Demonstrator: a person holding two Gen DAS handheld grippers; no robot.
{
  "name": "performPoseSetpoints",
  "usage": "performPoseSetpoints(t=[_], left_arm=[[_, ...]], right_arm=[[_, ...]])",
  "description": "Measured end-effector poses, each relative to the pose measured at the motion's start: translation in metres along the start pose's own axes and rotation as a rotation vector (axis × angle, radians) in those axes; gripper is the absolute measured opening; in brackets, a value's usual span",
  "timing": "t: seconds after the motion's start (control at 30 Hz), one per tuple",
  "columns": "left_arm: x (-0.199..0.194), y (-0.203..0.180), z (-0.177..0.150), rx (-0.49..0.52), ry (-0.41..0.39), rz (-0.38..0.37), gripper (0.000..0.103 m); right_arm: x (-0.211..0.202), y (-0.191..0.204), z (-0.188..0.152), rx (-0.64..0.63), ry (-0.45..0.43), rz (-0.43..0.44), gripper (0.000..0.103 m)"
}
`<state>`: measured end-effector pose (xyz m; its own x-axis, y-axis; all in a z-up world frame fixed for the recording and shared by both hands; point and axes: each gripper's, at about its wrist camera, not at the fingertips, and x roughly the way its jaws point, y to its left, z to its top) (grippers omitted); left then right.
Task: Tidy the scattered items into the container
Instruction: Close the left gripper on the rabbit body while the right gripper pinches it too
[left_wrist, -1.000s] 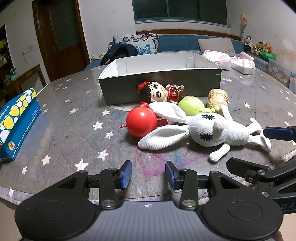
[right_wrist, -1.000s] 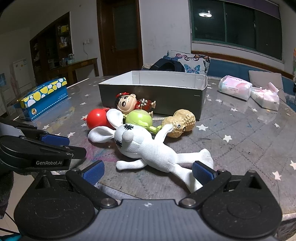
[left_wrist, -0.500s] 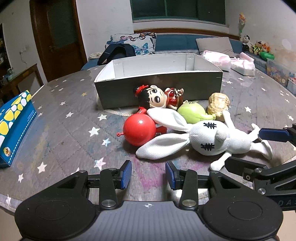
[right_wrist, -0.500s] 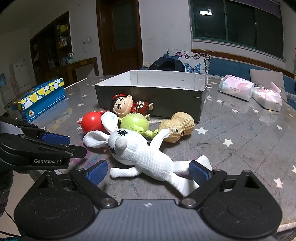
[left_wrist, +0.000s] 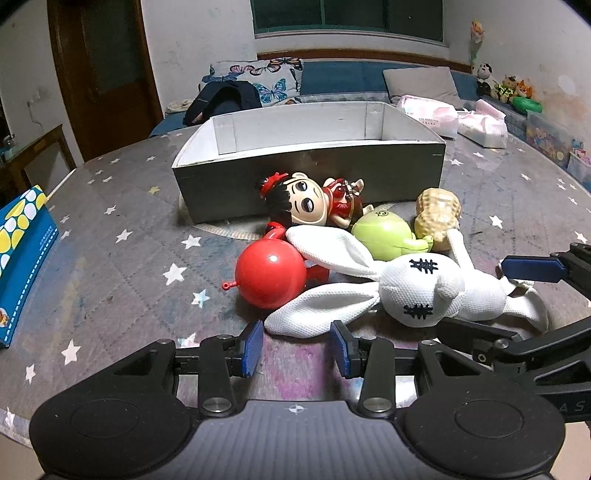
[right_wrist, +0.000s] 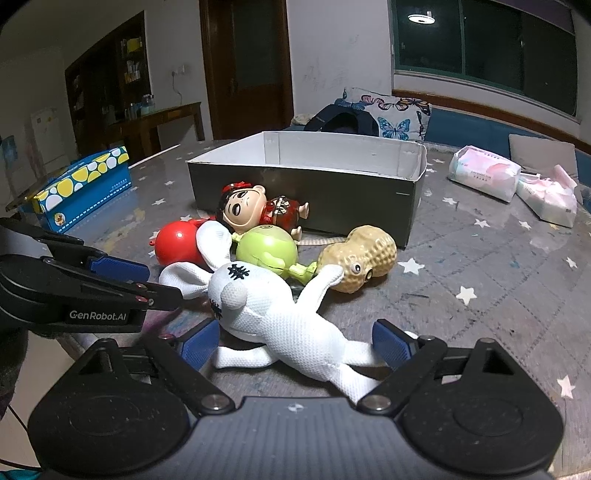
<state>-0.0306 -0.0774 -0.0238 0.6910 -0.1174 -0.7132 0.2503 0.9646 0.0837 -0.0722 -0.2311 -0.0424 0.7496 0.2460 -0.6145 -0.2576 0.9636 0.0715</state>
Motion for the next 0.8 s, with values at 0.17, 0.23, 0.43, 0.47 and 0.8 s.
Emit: performPoseSetpoints(t=[0.17,0.23,0.43,0.47,0.8], left_arm=[[0.003,-0.001,0.003,0.013,0.008,-0.009,0.042],[0.004,-0.001,0.004,0.022,0.01,-0.011,0.042],[0.003,-0.003,0.006,0.06,0.005,-0.035,0.042],[0.003,-0.003,0.006,0.068,0.004,-0.04,0.042],[0.008,-0.005,0.015,0.149,0.006,-0.114,0.042]], right_arm=[[0.005,0.0,0.003,-0.004,0.015,0.009,0.088],[0.008,0.0,0.003,-0.006,0.025,0.011,0.086],[0.011,0.0,0.006,-0.029,0.044,0.025,0.084],[0.012,0.0,0.006,-0.034,0.046,0.027,0.083],[0.015,-0.001,0.01,-0.061,0.07,0.077,0.067]])
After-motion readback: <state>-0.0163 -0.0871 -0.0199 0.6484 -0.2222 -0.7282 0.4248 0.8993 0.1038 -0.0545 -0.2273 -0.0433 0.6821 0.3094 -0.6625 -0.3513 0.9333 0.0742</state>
